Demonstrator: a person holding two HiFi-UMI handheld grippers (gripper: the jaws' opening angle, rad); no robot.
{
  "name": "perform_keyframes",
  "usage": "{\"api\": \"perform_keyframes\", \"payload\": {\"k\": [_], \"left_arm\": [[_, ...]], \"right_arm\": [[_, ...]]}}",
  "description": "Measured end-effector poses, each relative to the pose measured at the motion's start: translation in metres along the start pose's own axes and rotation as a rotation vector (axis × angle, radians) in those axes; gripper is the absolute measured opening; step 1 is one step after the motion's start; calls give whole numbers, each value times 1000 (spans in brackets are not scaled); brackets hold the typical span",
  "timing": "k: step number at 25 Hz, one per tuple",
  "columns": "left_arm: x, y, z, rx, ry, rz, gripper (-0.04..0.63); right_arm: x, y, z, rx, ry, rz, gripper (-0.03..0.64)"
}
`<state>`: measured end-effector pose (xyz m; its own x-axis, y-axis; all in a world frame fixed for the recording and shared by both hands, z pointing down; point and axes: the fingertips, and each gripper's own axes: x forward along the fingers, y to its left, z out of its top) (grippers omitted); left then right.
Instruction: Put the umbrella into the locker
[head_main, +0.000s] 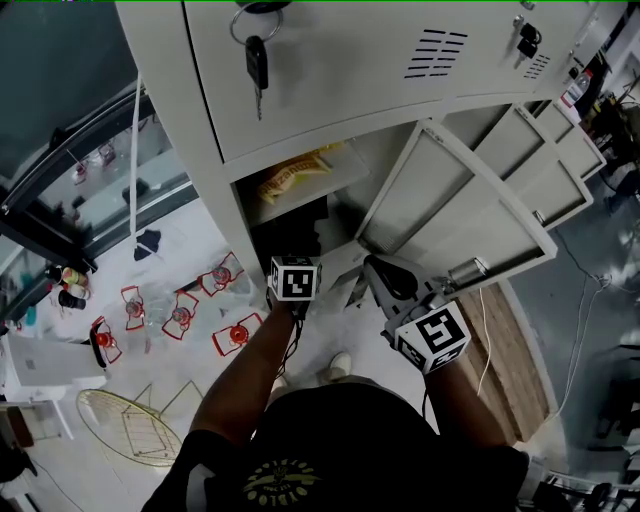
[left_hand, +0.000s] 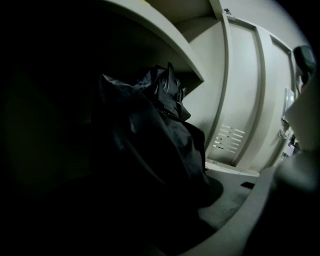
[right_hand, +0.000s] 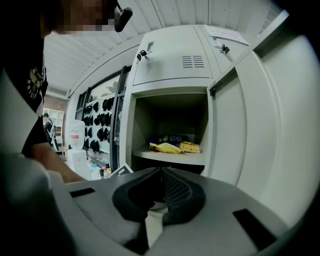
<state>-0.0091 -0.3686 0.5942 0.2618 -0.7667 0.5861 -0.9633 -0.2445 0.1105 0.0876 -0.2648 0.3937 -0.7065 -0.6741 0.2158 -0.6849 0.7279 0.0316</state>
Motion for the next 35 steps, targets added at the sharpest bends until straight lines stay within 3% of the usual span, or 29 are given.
{"api": "perform_keyframes", "payload": {"k": [6, 15, 21, 25, 35], "left_arm": [[16, 3, 2, -46, 62, -8, 265], [25, 5, 3, 3, 79, 10, 296], [29, -3, 8, -3, 125, -51, 341], [25, -9, 15, 59, 108, -46, 362], [19, -7, 11, 104, 130, -33, 367]], "right_arm": [[2, -1, -5, 6, 17, 0, 30], [-3, -6, -9, 12, 27, -18, 29], [-6, -3, -10, 27, 24, -19, 30], [-11, 0, -11, 34, 22, -21, 31], [-19, 8, -16, 42, 24, -22, 31]]}}
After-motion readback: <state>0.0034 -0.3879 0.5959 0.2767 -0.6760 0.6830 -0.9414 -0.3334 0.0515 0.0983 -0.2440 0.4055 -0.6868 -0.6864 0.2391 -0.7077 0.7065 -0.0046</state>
